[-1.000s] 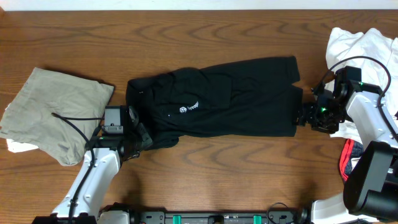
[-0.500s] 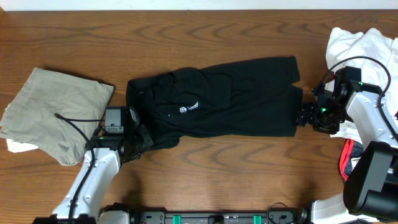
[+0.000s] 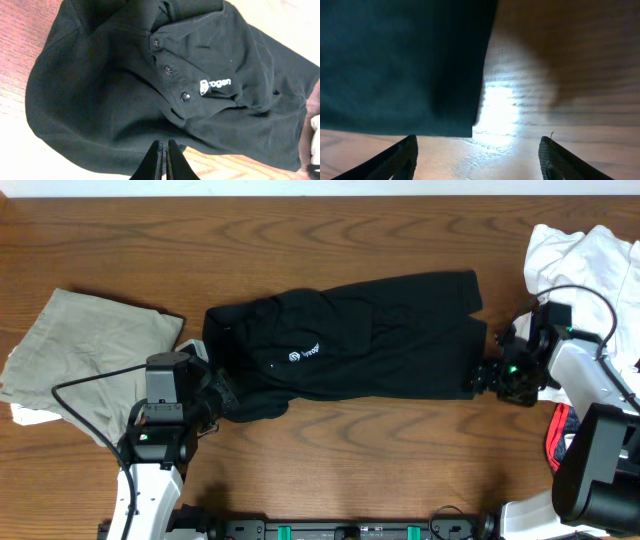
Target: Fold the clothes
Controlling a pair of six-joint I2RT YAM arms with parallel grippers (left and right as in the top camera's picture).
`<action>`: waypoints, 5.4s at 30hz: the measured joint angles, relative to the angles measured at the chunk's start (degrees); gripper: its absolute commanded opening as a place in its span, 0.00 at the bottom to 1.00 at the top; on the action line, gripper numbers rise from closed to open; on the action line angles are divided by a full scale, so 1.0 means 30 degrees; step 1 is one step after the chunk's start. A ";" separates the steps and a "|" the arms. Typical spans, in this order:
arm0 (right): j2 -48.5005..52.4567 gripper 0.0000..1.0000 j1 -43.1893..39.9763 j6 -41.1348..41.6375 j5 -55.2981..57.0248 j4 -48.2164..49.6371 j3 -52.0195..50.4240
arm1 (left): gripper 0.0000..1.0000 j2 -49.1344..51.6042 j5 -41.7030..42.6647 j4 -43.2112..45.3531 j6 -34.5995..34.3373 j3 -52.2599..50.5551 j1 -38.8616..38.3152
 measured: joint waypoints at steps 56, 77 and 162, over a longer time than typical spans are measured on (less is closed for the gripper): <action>-0.0044 0.01 0.2353 -0.0058 -0.2317 0.4160 -0.2630 | 0.37 0.7555 -0.0532 0.0874 -0.0168 0.0000 0.0000; -0.4444 0.01 0.2317 0.0911 -0.2084 -0.3679 0.5333 | 0.05 -0.1093 0.0168 -0.3563 0.2251 0.5996 -0.0036; 0.1122 0.49 0.9056 -0.0976 -0.2331 0.4342 0.0758 | 0.06 0.7759 -0.3118 -0.6484 0.4648 1.0797 -0.0036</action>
